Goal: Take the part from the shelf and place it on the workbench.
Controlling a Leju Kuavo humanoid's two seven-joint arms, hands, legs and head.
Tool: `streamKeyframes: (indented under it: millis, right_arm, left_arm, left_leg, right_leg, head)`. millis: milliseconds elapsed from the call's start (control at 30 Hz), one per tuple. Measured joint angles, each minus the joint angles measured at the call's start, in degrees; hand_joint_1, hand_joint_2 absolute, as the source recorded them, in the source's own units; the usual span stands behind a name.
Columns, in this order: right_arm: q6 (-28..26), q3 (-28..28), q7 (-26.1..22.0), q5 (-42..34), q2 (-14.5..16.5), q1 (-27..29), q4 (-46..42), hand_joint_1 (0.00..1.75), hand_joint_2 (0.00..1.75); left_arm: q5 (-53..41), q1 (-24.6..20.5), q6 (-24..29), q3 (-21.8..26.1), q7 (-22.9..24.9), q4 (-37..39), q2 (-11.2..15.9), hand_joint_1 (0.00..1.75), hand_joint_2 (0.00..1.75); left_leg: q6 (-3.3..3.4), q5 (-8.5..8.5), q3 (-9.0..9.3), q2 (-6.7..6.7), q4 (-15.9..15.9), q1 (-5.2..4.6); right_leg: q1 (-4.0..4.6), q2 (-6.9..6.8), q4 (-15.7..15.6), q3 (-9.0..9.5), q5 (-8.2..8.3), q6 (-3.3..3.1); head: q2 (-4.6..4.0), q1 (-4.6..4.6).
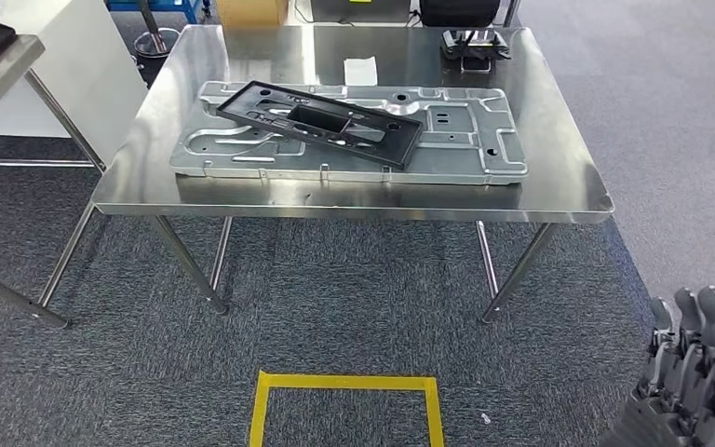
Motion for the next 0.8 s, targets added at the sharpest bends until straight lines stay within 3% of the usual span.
streamKeyframes:
  millis: [67,167,200,233,267,333,400,433,500,533,567,600,667,700,733,767,800]
  right_arm:
    - [0.2,0.0,0.1,0.0,0.4,-0.1,0.0,0.00,0.00]
    - [0.3,0.0,0.2,0.0,0.9,-0.1,0.0,0.00,0.00]
    - [0.3,0.0,0.2,-0.1,1.0,-0.1,0.0,0.00,0.00]
    - [0.3,0.0,0.3,-0.2,1.2,-0.1,0.0,0.00,0.00]
    - [0.4,0.0,0.4,-0.4,1.4,-0.1,0.0,0.00,0.00]
    - [0.7,0.0,0.6,-1.1,1.7,0.0,0.0,0.00,0.00]
    - [1.1,0.0,0.6,-1.8,2.1,-0.1,0.0,0.00,0.00]
    - [1.3,-0.1,0.6,-2.2,2.3,-0.1,0.0,0.00,0.00]
    - [1.9,-0.4,0.6,-2.8,2.5,-0.1,0.0,0.00,0.00]
    - [2.3,-0.6,0.6,-3.0,2.7,-0.1,0.1,0.00,0.00]
    - [2.6,-0.8,0.6,-3.1,2.8,-0.1,0.1,0.00,0.00]
    - [2.9,-1.0,0.5,-3.3,2.9,-0.1,0.1,0.00,0.00]
    - [3.4,-1.3,0.6,-3.8,3.0,-0.2,0.2,0.00,0.00]
    - [3.7,-1.6,0.7,-4.1,3.1,-0.2,0.3,0.00,0.00]
    - [3.9,-1.8,0.8,-4.4,3.2,-0.2,0.4,0.00,0.00]
    - [4.1,-2.1,0.9,-4.6,3.3,-0.2,0.5,0.00,0.00]
    - [4.3,-2.3,1.1,-4.8,3.4,-0.2,0.6,0.00,0.00]
  left_arm:
    - [0.0,0.1,0.1,0.0,0.2,0.0,0.0,0.00,0.00]
    - [0.0,0.1,0.2,-0.1,0.5,0.0,0.0,0.00,0.00]
    - [0.0,0.1,0.2,-0.1,0.6,0.0,0.0,0.00,0.00]
    - [0.0,0.0,0.3,-0.1,0.6,0.0,0.0,0.00,0.00]
    - [0.0,0.0,0.5,-0.1,0.7,0.0,0.0,0.00,0.00]
    - [0.0,-0.1,0.8,-0.1,0.9,0.0,0.0,0.00,0.00]
    - [0.0,-0.2,1.0,-0.2,1.0,0.0,0.0,0.00,0.00]
    - [0.0,-0.3,1.0,-0.2,1.0,0.0,0.0,0.00,0.00]
    - [0.0,-0.3,1.1,-0.2,1.0,0.0,0.0,0.00,0.00]
    - [0.0,-0.3,1.1,-0.2,1.0,0.0,0.0,0.00,0.00]
    - [0.0,-0.3,1.1,-0.2,1.0,0.0,0.0,0.00,0.00]
    - [0.0,-0.3,1.0,-0.2,1.0,0.0,0.0,0.00,0.00]
    - [0.0,-0.3,1.0,-0.3,1.0,0.0,0.0,0.00,0.00]
    - [0.0,-0.3,1.0,-0.4,1.0,0.0,0.0,0.00,0.00]
    - [0.0,-0.3,1.0,-0.4,1.0,0.0,0.0,0.00,0.00]
    - [0.0,-0.3,1.0,-0.5,1.0,0.0,0.0,0.00,0.00]
    - [0.0,-0.4,1.0,-0.5,1.0,0.0,0.0,0.00,0.00]
  left_leg:
    - [-0.61,-2.42,-1.03,-0.32,1.7,0.12]
    - [-1.37,-10.72,-3.25,-0.62,10.9,0.34]
    - [-1.57,-11.89,-3.48,-0.62,14.0,0.41]
    - [-1.71,-11.48,-3.04,-0.62,15.7,0.49]
    - [-1.79,-9.97,-1.78,-0.62,15.6,0.59]
    - [-1.77,-7.26,3.44,-0.66,9.7,0.76]
    - [-1.35,-8.04,8.77,-0.81,1.8,0.62]
    - [-0.96,-8.87,10.02,-0.88,-0.5,0.50]
    - [0.19,-8.74,9.78,-0.81,-1.5,0.35]
    - [0.80,-8.18,9.33,-0.68,-1.6,0.36]
    - [1.39,-7.54,8.75,-0.54,-1.7,0.39]
    - [1.85,-6.84,8.02,-0.40,-1.7,0.43]
    - [2.28,-5.53,6.28,-0.28,-1.6,0.28]
    - [2.35,-4.87,5.38,-0.23,-1.5,0.16]
    - [2.38,-4.23,4.44,-0.19,-1.4,0.03]
    - [2.36,-3.64,3.54,-0.17,-1.2,-0.10]
    - [2.31,-3.09,2.72,-0.18,-1.0,-0.24]
  right_leg:
    - [-0.29,-0.25,-0.3,-1.23,1.36,-0.88]
    - [-0.42,-0.47,-0.1,-3.84,3.31,-1.39]
    - [-0.42,-0.51,0.1,-4.79,3.91,-1.32]
    - [-0.42,-0.54,0.5,-5.81,4.49,-1.22]
    - [-0.44,-0.56,0.9,-6.84,5.00,-1.08]
    - [-0.47,-0.54,1.9,-8.81,5.87,-0.66]
    - [-0.37,-0.50,2.9,-10.09,6.58,-0.04]
    - [-0.30,-0.51,3.1,-10.38,6.99,0.28]
    - [-0.35,-0.53,3.1,-10.64,7.83,1.01]
    - [-0.46,-0.46,3.4,-10.90,7.43,1.35]
    - [-0.56,-0.37,4.3,-11.39,5.97,1.66]
    - [-0.65,-0.27,6.3,-12.14,3.47,1.90]
    - [-0.67,-0.17,13.2,-13.98,-2.28,2.23]
    - [-0.67,-0.15,16.6,-14.54,-3.75,2.32]
    - [-0.65,-0.14,18.7,-14.40,-3.75,2.30]
    - [-0.60,-0.14,19.0,-13.36,-2.54,2.15]
    - [-0.50,-0.13,17.2,-11.25,-0.80,1.84]
  head:
    - [-0.01,-0.05]
    - [-0.01,-0.41]
    - [-0.01,-0.45]
    - [0.00,-0.47]
    - [-0.01,-0.48]
    - [-0.01,-0.51]
    - [0.00,-0.56]
    - [0.00,-0.57]
    - [-0.01,-0.56]
    - [-0.01,-0.51]
    - [-0.01,-0.44]
    - [-0.01,-0.32]
    - [-0.01,-0.08]
    - [-0.01,-0.02]
    - [-0.01,-0.02]
    - [-0.01,-0.02]
    - [0.00,-0.02]
